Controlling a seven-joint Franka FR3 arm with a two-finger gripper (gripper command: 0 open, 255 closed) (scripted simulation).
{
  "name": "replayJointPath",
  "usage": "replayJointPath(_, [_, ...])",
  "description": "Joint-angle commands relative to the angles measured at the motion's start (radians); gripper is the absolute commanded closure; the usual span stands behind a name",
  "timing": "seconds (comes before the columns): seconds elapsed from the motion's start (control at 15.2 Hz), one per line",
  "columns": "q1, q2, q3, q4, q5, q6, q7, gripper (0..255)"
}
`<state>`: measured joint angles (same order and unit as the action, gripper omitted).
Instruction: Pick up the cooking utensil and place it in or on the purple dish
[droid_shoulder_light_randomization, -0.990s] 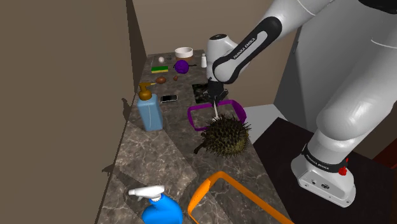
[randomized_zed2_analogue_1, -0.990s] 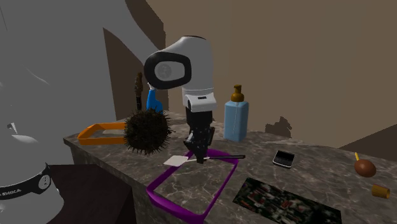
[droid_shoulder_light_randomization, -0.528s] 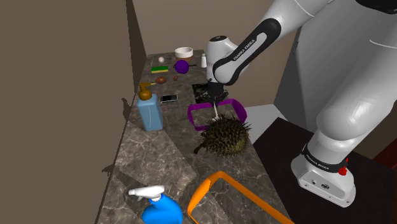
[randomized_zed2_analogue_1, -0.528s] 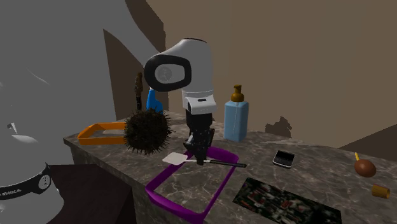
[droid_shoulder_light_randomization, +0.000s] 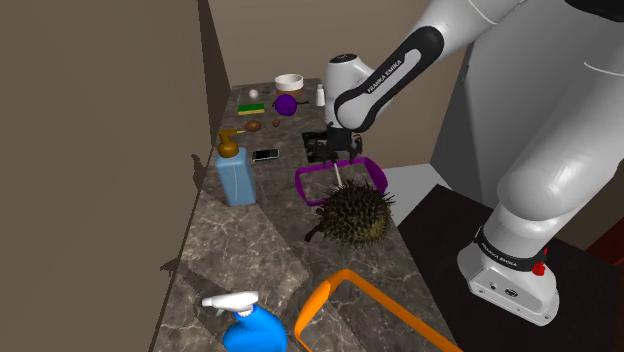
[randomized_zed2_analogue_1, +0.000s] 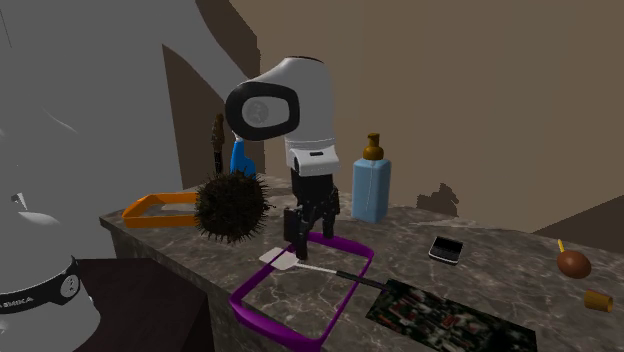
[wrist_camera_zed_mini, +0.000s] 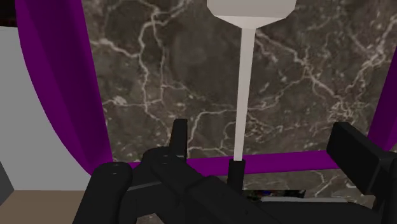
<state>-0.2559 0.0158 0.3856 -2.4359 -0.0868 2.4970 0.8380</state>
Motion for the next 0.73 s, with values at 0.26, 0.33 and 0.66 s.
replayJointPath(0.26, [0.004,-0.093,0.001,0.030,0.062,-0.115,-0.045,0])
replayJointPath(0.33, [0.004,-0.093,0.001,0.030,0.062,-0.115,-0.046,0])
replayJointPath(0.66, [0.004,-0.093,0.001,0.030,0.062,-0.115,-0.045,0])
